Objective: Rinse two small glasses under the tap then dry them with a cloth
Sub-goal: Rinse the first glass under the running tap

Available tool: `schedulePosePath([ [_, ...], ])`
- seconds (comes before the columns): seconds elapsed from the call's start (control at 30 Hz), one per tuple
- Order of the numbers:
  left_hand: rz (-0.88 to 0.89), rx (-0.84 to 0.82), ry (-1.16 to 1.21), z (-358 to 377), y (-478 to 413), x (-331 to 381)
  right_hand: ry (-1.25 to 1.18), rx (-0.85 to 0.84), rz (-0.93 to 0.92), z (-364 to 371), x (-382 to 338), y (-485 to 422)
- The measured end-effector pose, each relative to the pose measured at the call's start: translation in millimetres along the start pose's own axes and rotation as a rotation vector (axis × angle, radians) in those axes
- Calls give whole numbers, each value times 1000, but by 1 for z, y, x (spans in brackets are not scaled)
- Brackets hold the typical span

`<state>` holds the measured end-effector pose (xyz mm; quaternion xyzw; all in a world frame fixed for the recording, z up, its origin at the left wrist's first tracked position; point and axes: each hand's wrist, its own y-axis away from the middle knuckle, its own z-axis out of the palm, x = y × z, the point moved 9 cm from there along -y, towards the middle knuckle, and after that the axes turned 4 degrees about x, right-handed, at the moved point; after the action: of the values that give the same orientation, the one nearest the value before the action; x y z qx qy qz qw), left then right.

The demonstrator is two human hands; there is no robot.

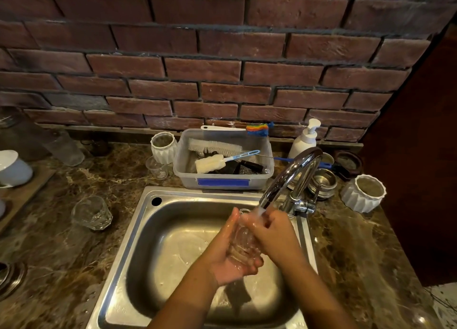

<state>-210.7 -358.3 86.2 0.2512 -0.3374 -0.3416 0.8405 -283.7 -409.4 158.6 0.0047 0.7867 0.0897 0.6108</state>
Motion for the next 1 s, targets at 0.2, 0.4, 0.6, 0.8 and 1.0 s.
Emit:
schedulePosePath([
  [0.2,172,231,251,5,3,-3,255,198,-41,-3,-1,-5],
  [0.4,241,278,287,6,1,6,489,-129,-132,37,5,9],
  [0.6,170,259,202,-14,1,-1,508,-175,-210,35,4,-6],
  [0.8,132,149,76,-17,-4,-1,-385,114,279,7,20,-15],
  [1.0,188,284,145,-30,0,-3,86,-28,18,22,14,10],
])
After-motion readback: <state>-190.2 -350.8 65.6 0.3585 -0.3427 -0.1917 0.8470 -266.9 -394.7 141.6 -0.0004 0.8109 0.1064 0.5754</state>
